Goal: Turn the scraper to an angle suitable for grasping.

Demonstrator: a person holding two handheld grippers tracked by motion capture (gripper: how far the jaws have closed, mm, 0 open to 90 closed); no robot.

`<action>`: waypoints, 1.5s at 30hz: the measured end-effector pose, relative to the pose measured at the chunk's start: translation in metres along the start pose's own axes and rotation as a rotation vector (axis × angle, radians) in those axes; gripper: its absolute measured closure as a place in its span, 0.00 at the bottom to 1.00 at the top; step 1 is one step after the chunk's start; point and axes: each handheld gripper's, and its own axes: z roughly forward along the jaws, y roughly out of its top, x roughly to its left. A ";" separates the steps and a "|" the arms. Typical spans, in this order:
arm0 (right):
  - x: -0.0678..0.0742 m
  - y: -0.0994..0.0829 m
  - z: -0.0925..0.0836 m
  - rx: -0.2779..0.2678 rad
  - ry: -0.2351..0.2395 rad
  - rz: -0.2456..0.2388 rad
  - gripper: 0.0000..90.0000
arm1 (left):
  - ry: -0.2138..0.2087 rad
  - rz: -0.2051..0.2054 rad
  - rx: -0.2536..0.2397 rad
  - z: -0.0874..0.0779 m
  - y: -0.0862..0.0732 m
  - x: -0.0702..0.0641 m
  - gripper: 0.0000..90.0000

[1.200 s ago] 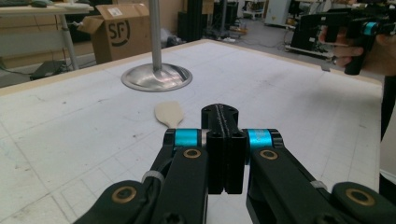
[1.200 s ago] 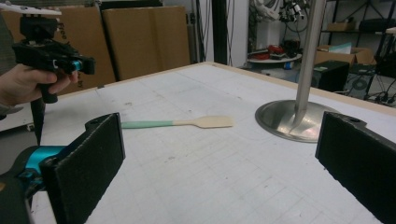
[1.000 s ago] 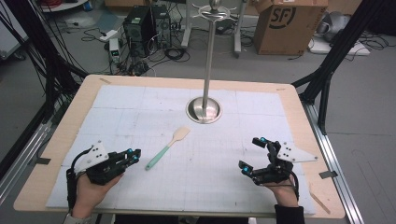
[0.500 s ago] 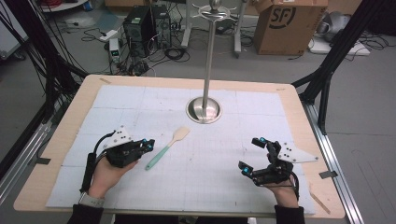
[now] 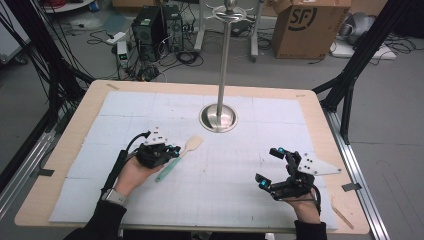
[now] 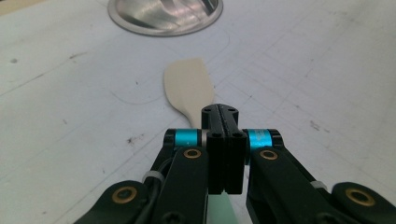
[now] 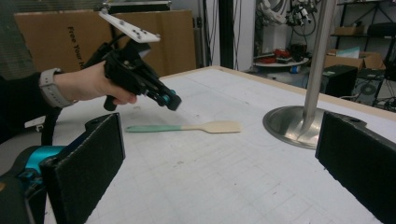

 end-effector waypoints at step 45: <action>0.000 -0.003 -0.002 0.002 0.012 0.015 0.00 | 0.038 0.038 0.157 0.029 -0.004 0.023 1.00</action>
